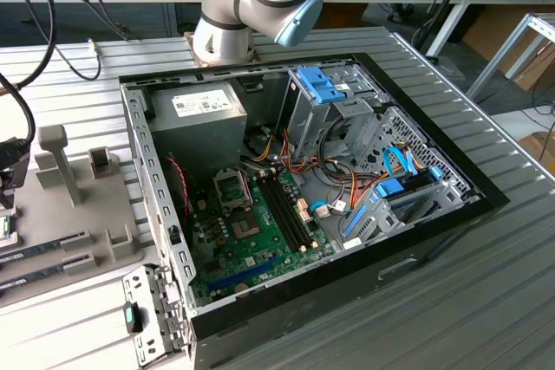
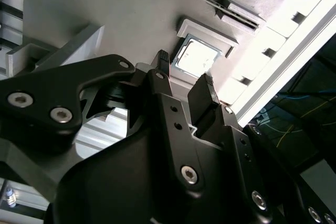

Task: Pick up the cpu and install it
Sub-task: 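Pick up the cpu and move it towards the insertion slot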

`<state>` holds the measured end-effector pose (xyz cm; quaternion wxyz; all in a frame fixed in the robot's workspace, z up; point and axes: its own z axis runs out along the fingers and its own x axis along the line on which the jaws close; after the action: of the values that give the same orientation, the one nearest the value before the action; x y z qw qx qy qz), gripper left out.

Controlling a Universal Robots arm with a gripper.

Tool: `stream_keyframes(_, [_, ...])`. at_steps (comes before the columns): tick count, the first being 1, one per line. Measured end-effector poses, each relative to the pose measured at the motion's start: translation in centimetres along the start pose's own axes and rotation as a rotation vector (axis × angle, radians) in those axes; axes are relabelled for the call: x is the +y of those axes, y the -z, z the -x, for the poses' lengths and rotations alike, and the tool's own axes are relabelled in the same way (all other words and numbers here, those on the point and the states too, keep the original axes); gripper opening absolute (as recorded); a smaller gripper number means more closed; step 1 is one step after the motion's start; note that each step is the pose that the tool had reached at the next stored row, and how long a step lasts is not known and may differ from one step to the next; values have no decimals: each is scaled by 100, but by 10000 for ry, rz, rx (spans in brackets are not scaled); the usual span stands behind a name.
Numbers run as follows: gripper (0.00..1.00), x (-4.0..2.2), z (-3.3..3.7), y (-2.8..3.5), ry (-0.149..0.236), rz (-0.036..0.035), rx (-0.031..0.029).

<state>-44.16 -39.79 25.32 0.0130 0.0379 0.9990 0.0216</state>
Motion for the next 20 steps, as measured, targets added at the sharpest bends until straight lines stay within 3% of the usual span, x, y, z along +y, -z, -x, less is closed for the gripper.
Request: stream_keyframes(20, [42,4,-66,-12,0,0,0])
